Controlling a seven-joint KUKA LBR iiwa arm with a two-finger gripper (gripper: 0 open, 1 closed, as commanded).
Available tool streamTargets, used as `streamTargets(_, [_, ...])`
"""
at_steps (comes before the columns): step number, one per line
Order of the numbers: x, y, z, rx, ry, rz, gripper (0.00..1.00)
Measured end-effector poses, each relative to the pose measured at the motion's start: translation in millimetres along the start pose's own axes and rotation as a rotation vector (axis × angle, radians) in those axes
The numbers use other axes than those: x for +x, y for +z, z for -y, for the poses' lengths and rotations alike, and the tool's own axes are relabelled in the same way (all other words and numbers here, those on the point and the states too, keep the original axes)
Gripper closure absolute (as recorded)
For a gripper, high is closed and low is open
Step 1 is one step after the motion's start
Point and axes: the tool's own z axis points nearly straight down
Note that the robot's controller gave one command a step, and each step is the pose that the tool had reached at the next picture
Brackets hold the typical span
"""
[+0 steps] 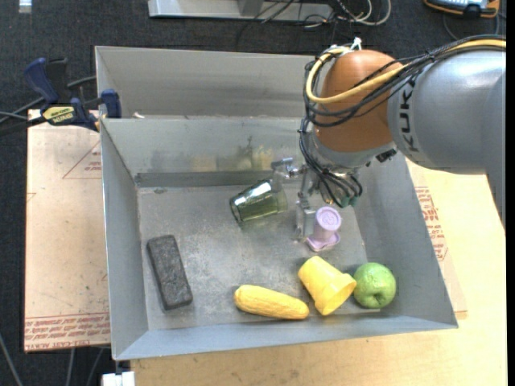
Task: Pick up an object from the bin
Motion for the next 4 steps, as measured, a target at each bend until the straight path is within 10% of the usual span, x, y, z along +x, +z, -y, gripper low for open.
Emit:
streamTargets(1, [-22.0,24,-13,-0.002,-0.416,-0.003,0.00])
streamTargets(2, [-34.5,7,-14,-0.002,-0.345,0.003,0.00])
streamTargets(3, [-44.2,46,-30,0.000,-0.624,0.011,0.00])
streamTargets(4, [-48.4,64,-32,0.003,-0.766,0.026,1.00])
